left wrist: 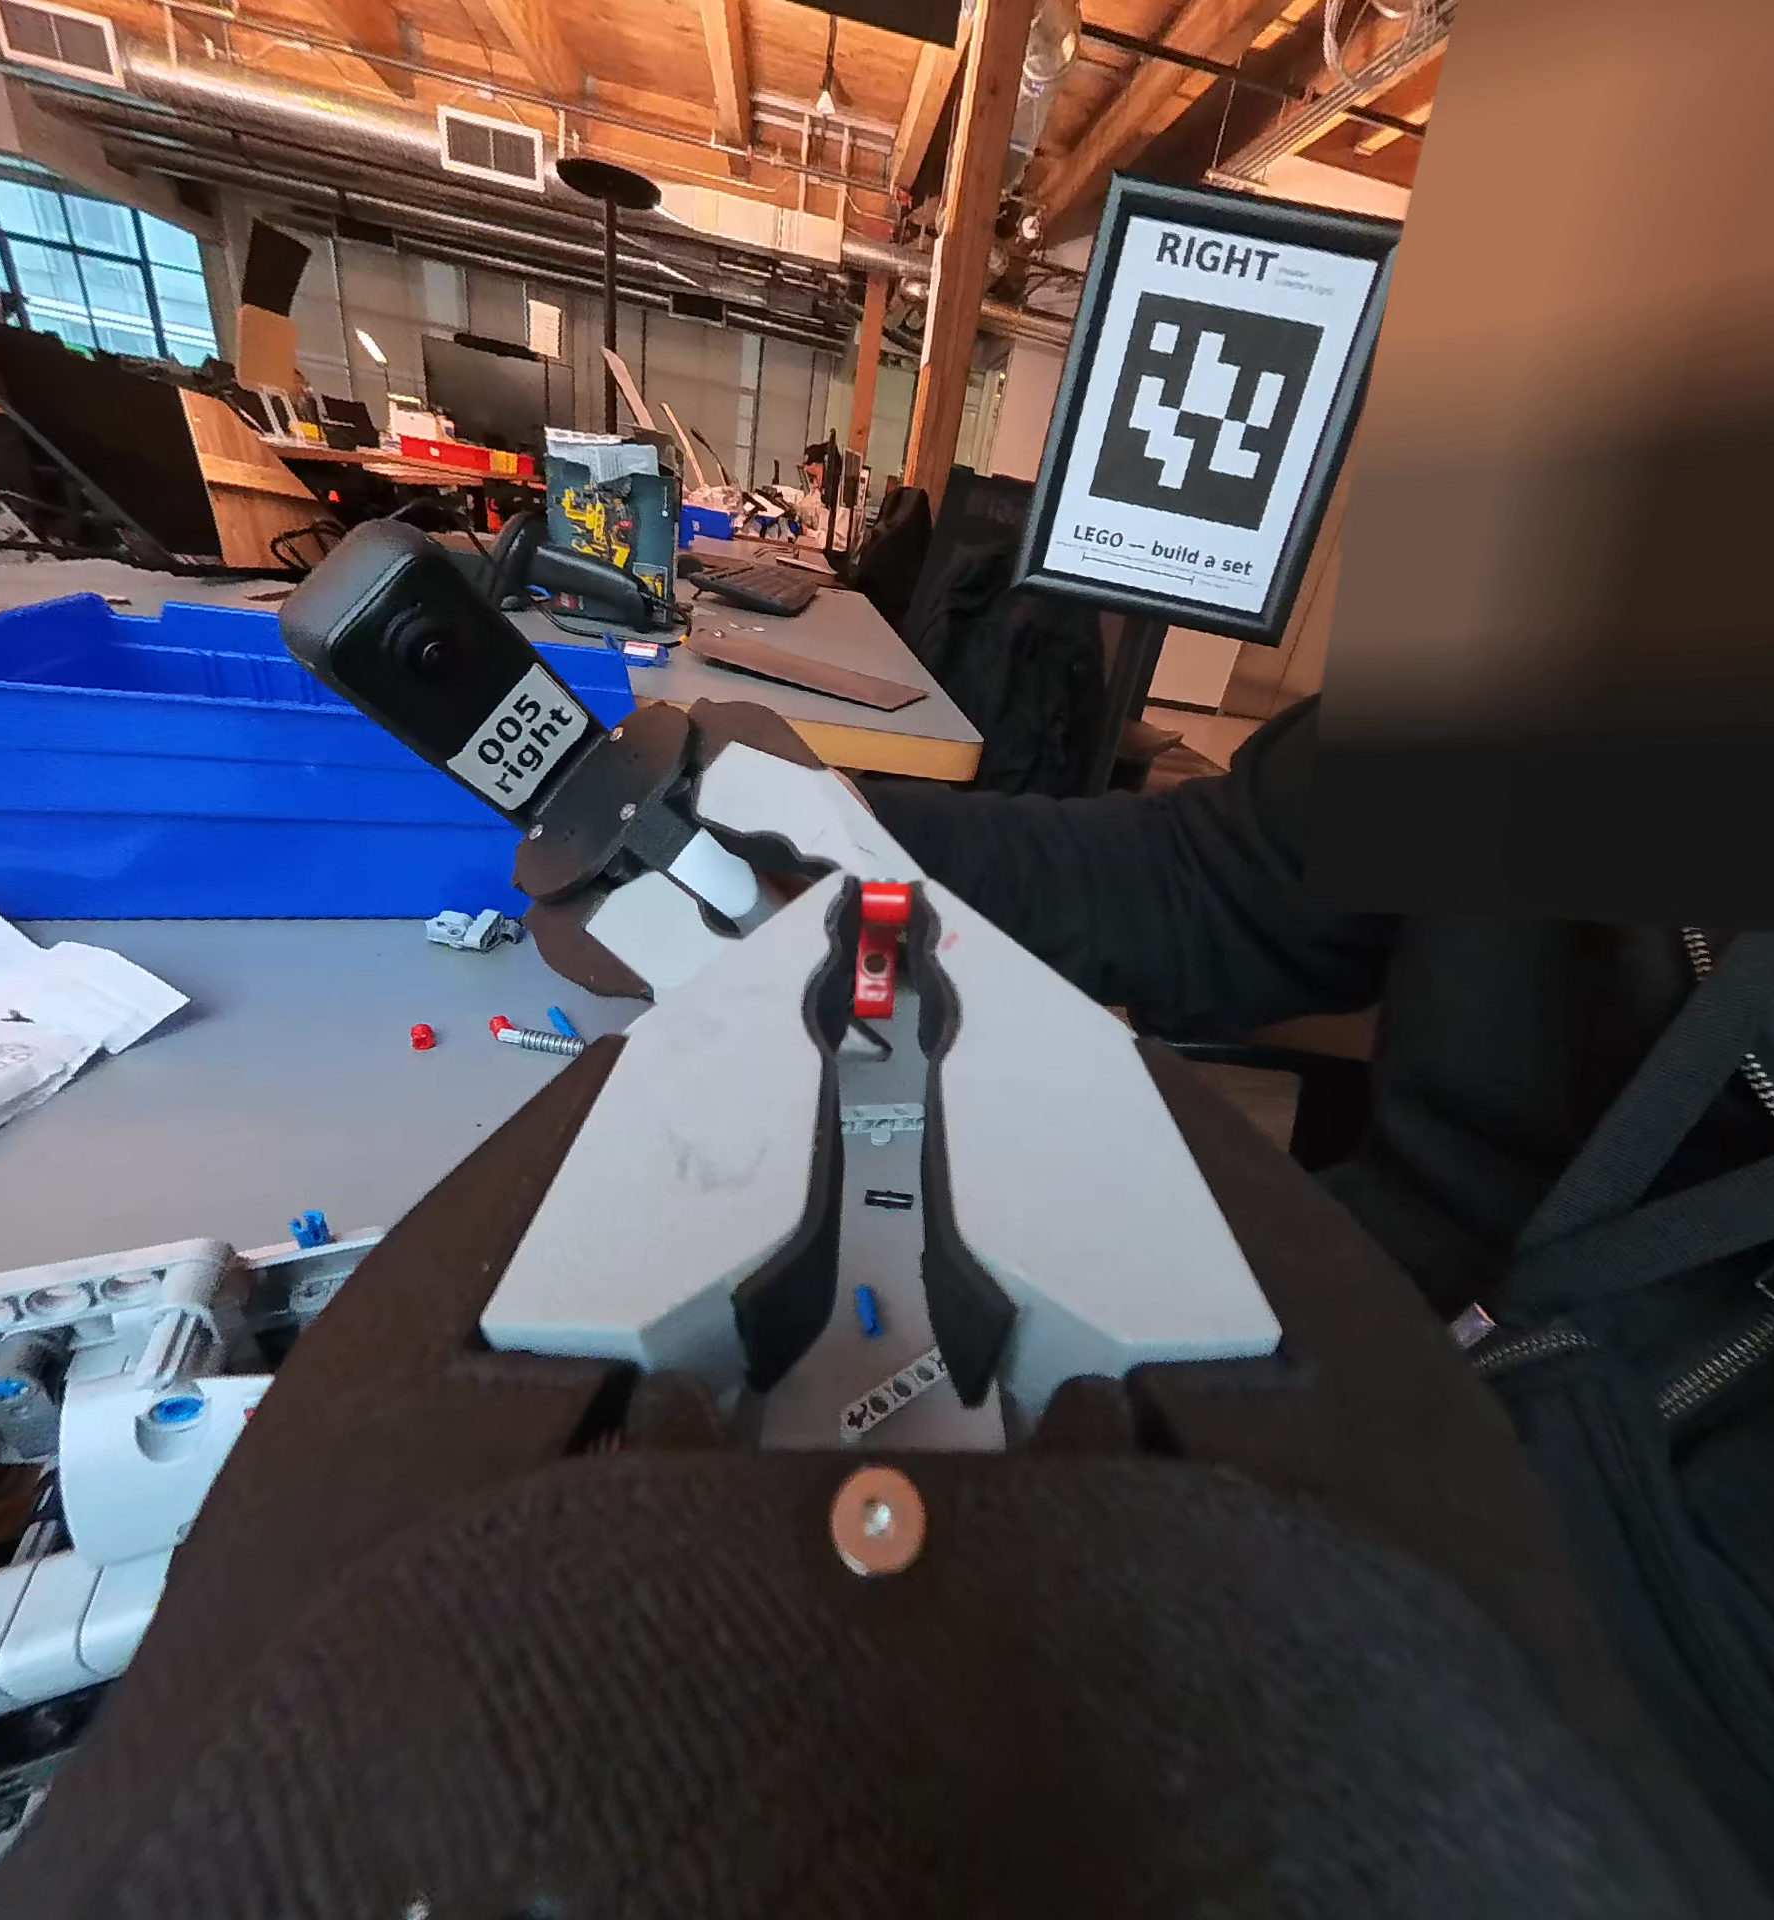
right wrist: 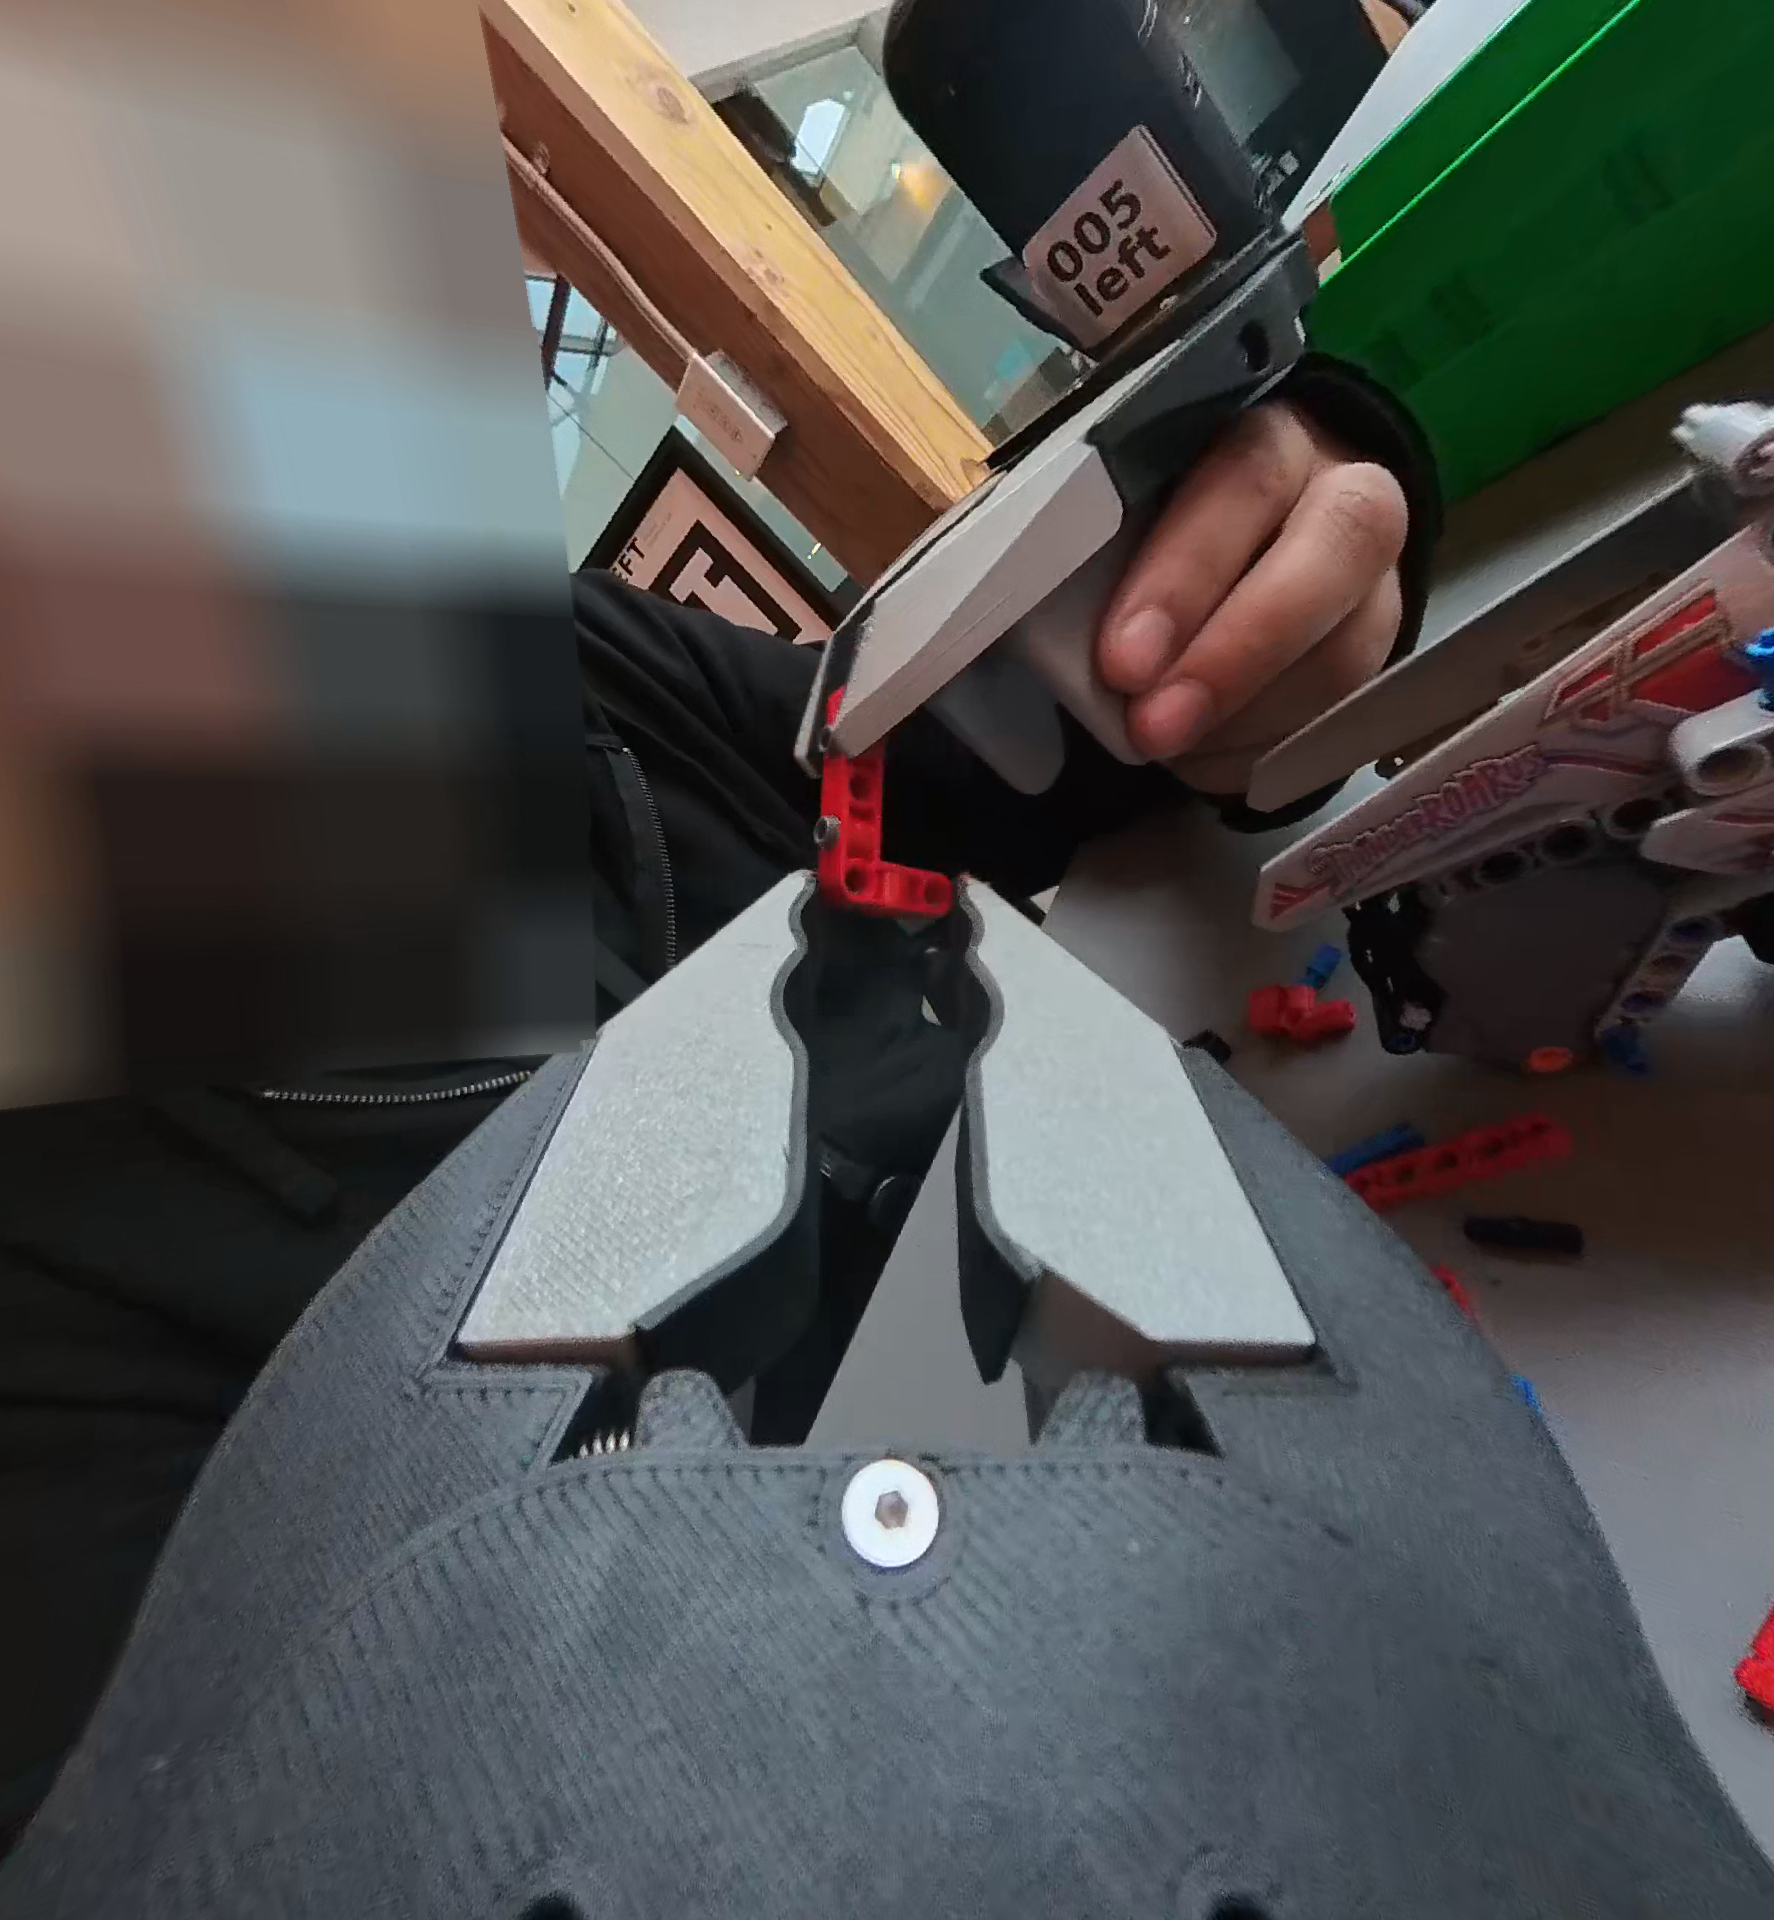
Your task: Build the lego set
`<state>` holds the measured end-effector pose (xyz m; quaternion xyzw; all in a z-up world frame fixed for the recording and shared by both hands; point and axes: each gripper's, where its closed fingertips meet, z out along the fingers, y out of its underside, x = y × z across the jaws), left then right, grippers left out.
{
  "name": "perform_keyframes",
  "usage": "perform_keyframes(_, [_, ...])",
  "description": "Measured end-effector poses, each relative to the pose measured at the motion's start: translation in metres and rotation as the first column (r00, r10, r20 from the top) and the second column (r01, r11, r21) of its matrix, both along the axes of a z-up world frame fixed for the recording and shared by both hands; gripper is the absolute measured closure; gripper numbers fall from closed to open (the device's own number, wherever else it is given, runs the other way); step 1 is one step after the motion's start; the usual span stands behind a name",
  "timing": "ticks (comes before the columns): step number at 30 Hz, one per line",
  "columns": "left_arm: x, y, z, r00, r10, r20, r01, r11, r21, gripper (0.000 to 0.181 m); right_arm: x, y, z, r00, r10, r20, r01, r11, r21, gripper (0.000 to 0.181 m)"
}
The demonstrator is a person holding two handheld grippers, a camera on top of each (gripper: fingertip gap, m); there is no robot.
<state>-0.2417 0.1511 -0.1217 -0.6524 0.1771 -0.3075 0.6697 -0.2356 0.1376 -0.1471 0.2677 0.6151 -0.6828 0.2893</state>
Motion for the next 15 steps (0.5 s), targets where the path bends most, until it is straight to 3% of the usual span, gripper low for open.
perform_keyframes(8, [-0.002,0.001,-0.003,0.999,0.021,-0.047,-0.021,1.000,-0.001,0.175,-0.001,0.001,-0.001,1.000,-0.013,0.002,0.013,1.000,0.015,0.160])
perform_keyframes(15, [-0.017,0.006,-0.002,0.996,0.091,-0.013,-0.091,0.996,-0.014,0.175,-0.013,0.012,0.003,0.990,-0.123,-0.075,0.126,0.991,0.040,0.169])
